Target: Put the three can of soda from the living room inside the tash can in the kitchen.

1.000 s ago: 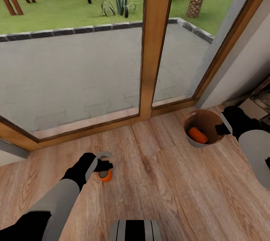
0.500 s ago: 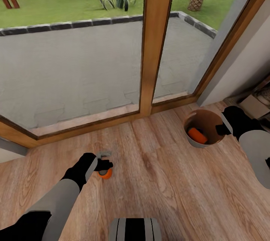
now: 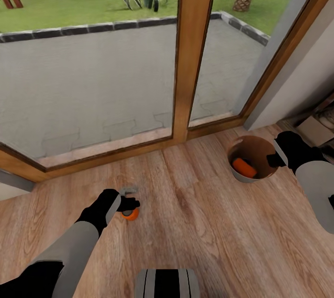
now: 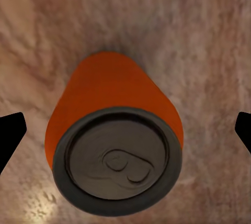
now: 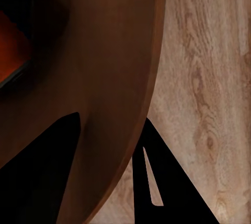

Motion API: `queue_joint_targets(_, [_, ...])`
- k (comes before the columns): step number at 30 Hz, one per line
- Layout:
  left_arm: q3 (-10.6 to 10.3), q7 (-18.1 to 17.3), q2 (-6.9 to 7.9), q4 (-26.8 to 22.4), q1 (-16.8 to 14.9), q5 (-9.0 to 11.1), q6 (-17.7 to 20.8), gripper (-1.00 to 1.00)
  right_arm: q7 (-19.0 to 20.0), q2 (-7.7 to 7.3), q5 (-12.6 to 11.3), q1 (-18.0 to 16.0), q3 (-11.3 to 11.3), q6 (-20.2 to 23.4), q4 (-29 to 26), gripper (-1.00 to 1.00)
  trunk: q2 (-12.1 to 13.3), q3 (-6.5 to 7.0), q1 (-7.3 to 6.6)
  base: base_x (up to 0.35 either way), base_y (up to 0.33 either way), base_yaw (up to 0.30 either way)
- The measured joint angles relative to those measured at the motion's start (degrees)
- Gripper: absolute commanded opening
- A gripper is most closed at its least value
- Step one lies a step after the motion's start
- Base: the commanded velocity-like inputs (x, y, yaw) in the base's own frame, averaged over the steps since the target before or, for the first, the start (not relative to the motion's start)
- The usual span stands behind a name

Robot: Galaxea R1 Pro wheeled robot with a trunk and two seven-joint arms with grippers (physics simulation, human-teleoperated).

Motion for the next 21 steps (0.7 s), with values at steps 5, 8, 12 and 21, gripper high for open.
queue_joint_targets(5, [0.0,0.0,-0.06,0.0,0.0,0.0,0.0,1.00,0.0,0.00,0.0,0.0,0.0,0.0,0.0,-1.00,0.0,0.00,0.00,0.000,0.000,0.000])
queue_joint_targets(8, [0.0,0.0,-0.08,0.0,0.0,0.0,0.0,1.00,0.0,0.00,0.0,0.0,0.0,0.0,0.0,-1.00,0.0,0.00,0.00,0.000,0.000,0.000])
queue_joint_targets(12, [0.0,0.0,-0.09,0.0,0.0,0.0,0.0,1.00,0.0,-0.03,0.0,0.0,0.0,0.0,0.0,-1.00,0.0,0.00,0.00,0.000,0.000,0.000])
queue_joint_targets(21, [0.0,-0.1,-0.16,0.0,0.0,0.0,0.0,1.00,0.0,0.06,-0.1,0.1,0.1,0.0,0.0,-1.00,0.0,-0.67,0.08,0.000,0.000,0.000])
